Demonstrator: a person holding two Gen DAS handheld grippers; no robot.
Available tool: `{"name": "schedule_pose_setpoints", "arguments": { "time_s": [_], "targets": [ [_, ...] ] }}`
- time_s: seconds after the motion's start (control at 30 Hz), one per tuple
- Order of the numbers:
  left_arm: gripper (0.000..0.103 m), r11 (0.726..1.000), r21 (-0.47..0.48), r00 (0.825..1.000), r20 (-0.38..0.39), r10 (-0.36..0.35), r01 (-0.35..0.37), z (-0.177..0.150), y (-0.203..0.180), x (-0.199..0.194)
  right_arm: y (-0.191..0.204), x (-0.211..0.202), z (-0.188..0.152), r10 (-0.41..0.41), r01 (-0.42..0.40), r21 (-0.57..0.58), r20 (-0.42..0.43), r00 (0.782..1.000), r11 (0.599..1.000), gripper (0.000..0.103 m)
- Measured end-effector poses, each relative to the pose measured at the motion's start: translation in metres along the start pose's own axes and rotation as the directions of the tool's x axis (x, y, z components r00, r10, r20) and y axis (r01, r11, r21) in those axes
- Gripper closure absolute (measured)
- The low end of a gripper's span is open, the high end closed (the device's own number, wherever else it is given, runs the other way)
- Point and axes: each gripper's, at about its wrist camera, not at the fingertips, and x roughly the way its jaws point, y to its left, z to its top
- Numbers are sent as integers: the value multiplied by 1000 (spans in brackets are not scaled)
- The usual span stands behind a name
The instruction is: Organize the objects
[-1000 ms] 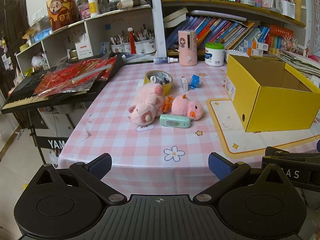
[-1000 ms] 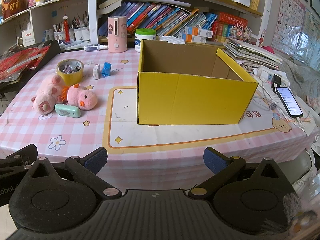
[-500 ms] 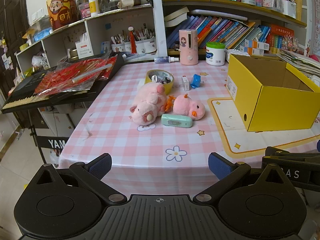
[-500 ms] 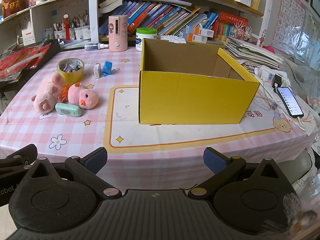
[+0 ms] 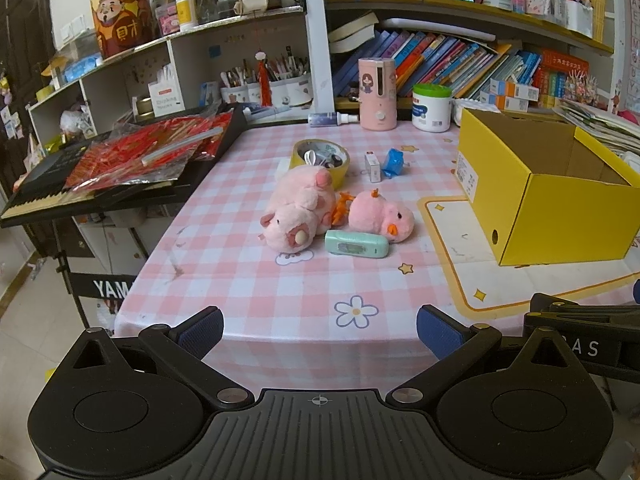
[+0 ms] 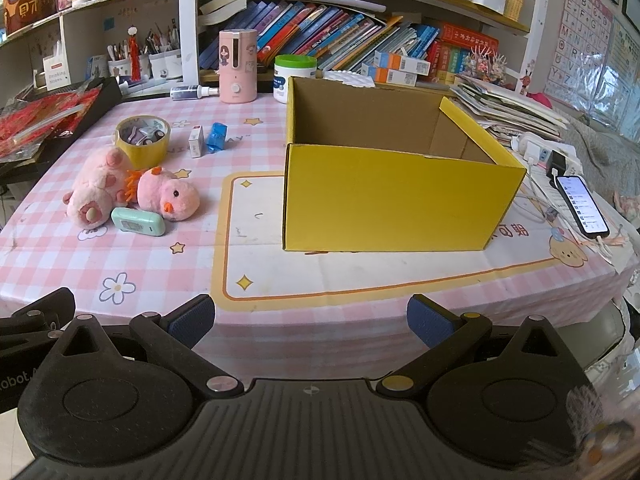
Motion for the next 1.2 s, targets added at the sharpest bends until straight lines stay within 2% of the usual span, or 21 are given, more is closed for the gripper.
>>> {"name": "schedule_pose_setpoints", "arguments": {
  "time_s": [0.43,0.63,0.87,1.07,1.2],
  "targets": [
    [0,1000,11,1000,10,-7,7,9,10,9,9,6,8,10,-10,1,-4,1000,1000,0],
    [0,1000,3,1000,18,-14,14,12,17,8,11,4,11,52,-52,3,2,999,999,2],
    [0,1000,-18,1000,19,-15,15,10,29,8,24,5,16,87,-87,-44,4,996,995,4],
    [0,997,-81,1000,21,8,-6,13,46,14,39,12,21,145,-144,-112,-1,989,983,6],
    [0,991,-130,1000,-4,30,-31,16,60,26,51,20,27,199,-198,-149,-7,980,969,7]
  ]
}}
